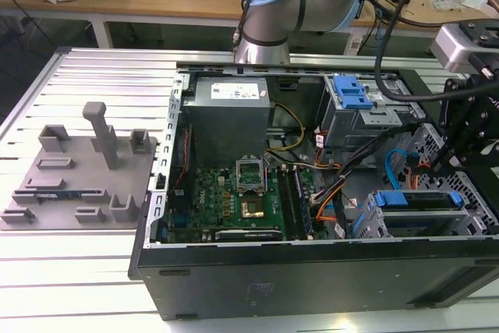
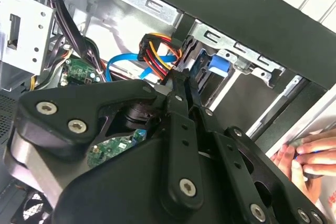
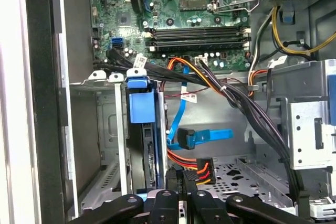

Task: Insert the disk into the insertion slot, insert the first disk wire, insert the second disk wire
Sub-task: 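Insert the first disk wire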

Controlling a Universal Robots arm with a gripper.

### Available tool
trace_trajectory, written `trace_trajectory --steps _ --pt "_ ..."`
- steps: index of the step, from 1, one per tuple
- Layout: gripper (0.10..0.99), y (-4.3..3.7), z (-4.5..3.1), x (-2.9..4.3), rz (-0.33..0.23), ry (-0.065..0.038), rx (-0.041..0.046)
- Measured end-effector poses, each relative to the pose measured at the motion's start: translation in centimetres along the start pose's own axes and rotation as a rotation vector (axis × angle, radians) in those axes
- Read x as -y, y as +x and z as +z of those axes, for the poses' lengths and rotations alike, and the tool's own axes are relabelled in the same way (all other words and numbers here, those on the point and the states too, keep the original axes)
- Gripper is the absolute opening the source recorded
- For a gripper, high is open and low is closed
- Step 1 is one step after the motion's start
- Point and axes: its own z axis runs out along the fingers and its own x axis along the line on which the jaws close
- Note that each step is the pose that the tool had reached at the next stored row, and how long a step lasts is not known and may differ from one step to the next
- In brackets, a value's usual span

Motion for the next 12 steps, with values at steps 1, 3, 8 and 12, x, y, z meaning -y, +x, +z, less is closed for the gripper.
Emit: trace_trajectory --steps 1,3,8,12 --pt "0.161 0.06 0.0 -0.01 -0.003 0.002 0.0008" --pt "0.161 0.15 0.0 -0.01 -0.004 0.002 0.0013" --pt "0.161 0.21 0.0 -0.07 0.004 0.003 0.0013" --pt "0.161 0.2 0.03 -0.08 0.017 0.003 0.0011"
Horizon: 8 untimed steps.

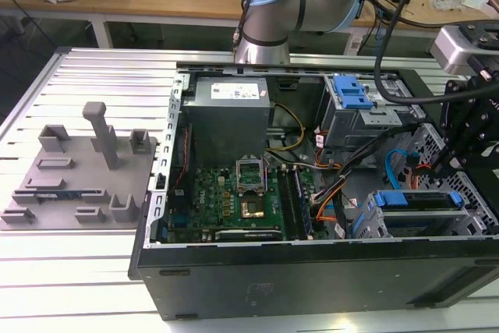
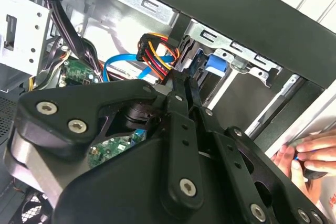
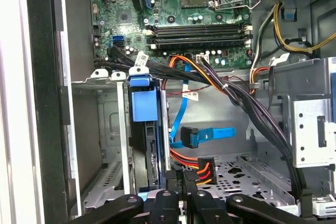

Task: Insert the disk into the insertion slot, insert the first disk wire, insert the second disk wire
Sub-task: 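Insert the first disk wire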

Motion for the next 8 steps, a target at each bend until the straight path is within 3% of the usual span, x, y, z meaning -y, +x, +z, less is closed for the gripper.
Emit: trace_trajectory --steps 8 --pt "0.161 0.29 0.04 -0.07 0.0 0.0 0.0002"
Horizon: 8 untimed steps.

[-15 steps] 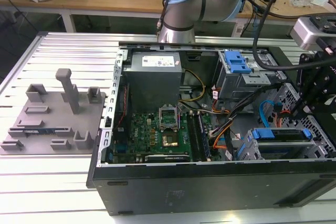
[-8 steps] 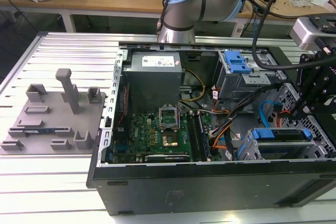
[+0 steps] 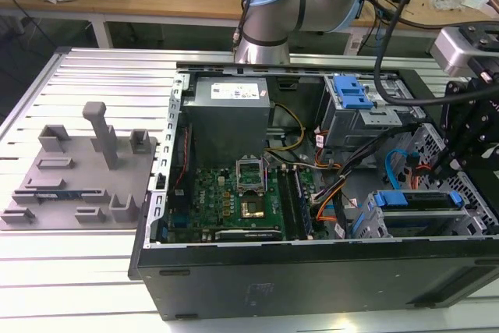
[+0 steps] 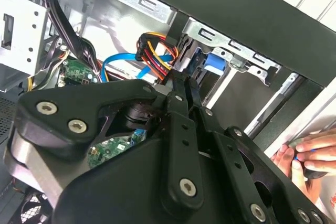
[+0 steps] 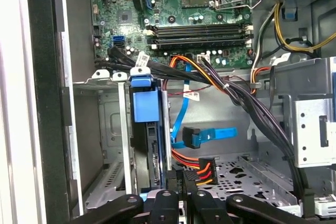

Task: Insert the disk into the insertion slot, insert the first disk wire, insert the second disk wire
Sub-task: 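Insert the first disk wire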

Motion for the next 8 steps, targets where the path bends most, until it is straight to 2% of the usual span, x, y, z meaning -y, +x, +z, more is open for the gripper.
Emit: trace_trajectory --steps 8 --pt "0.161 0.42 0.07 -0.05 -0.003 0.0 0.0"
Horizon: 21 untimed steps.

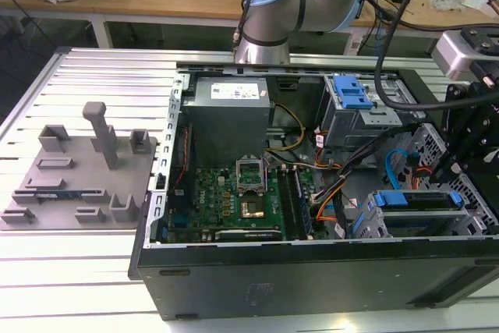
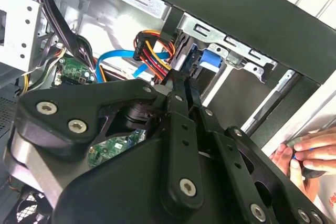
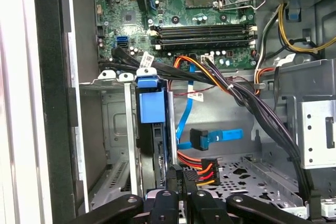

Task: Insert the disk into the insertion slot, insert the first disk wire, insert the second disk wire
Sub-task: 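Insert the first disk wire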

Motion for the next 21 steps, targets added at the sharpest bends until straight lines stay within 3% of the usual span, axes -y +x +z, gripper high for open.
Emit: trace_trajectory --steps 21 --pt "0.161 0.76 0.46 0.0 -0.001 0.0 -0.0001"
